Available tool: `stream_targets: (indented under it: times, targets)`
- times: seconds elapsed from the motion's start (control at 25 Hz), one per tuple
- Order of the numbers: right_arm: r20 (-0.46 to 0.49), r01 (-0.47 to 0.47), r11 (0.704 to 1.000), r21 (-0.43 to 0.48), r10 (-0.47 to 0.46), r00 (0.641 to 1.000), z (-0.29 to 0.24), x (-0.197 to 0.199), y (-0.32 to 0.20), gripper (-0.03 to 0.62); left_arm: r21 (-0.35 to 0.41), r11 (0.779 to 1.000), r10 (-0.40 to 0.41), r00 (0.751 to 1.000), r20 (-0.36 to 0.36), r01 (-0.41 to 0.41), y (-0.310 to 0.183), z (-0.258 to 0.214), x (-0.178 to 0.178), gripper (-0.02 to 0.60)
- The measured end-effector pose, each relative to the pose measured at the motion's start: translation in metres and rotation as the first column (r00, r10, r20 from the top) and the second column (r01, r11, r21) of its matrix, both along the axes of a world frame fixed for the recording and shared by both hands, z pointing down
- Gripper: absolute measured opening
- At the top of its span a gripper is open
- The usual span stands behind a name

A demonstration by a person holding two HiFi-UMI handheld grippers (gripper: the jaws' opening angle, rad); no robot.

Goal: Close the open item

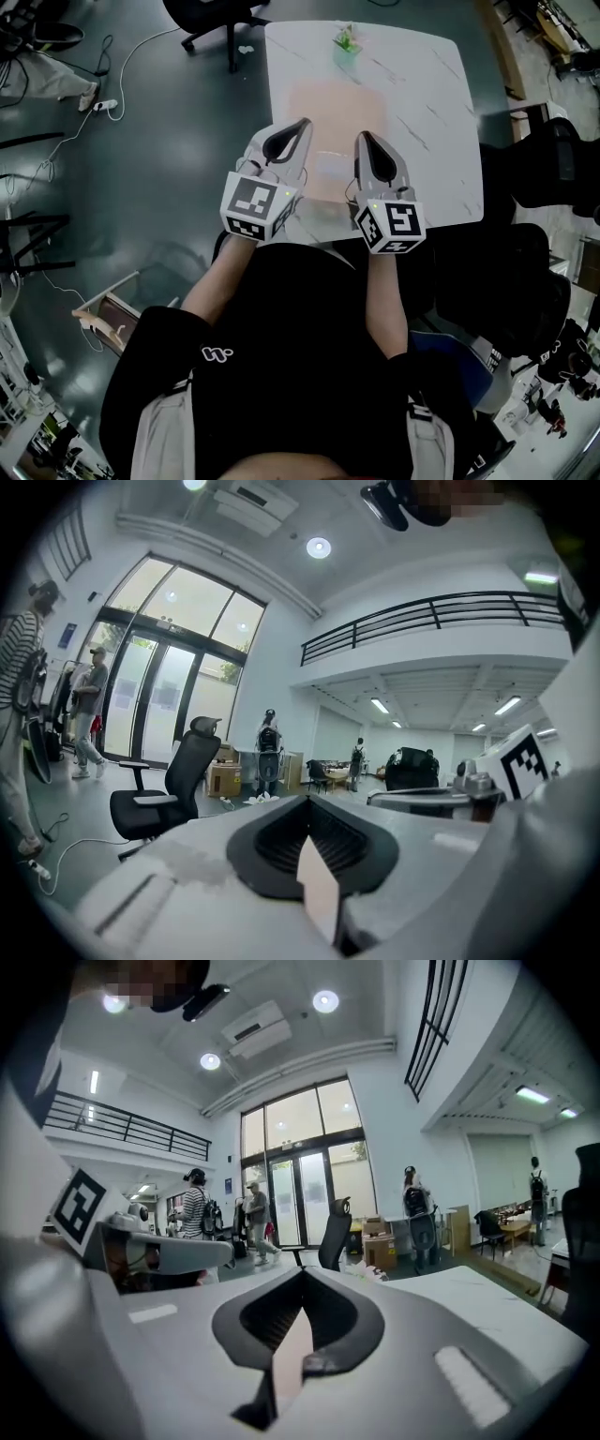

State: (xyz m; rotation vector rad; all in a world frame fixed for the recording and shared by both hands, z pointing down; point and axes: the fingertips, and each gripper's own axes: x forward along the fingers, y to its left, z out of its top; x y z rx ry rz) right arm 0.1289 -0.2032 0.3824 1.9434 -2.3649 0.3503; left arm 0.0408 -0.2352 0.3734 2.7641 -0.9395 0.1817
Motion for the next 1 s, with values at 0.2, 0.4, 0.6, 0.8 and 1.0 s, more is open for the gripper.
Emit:
stream_targets:
  times: [0.2, 0.4, 0.6, 0.8, 1.0]
  targets:
    - [0.002, -0.069, 0.997, 0.041, 0.069, 0.998, -0.007, 0.022, 0.020, -0.009, 0.027, 1.000, -0.005, 1.000, 0.002, 0.005, 0.003, -0.006, 0.003, 0.000]
    - [-0.006, -0.070, 0.997, 0.038, 0.071, 0.997, -0.009, 0.028, 0.028, -0.011, 0.038, 0.999, -0.014, 1.000, 0.006, 0.014, 0.004, -0.008, 0.004, 0.000]
    - [-0.001, -0.058, 0.997, 0.048, 0.058, 0.998, -0.012, 0.025, 0.028, -0.009, 0.030, 0.999, -0.013, 1.000, 0.015, 0.013, 0.008, -0.005, 0.005, 0.000]
    - [0.002, -0.038, 0.999, 0.039, 0.038, 0.999, -0.009, 0.021, 0.027, -0.009, 0.004, 0.999, -0.034, 0.999, 0.024, 0.034, 0.013, 0.003, -0.001, 0.000]
    - [0.000, -0.023, 0.999, 0.043, 0.023, 1.000, -0.011, 0.017, 0.027, -0.009, -0.003, 0.999, -0.053, 0.998, 0.023, 0.053, 0.017, 0.005, -0.007, 0.000]
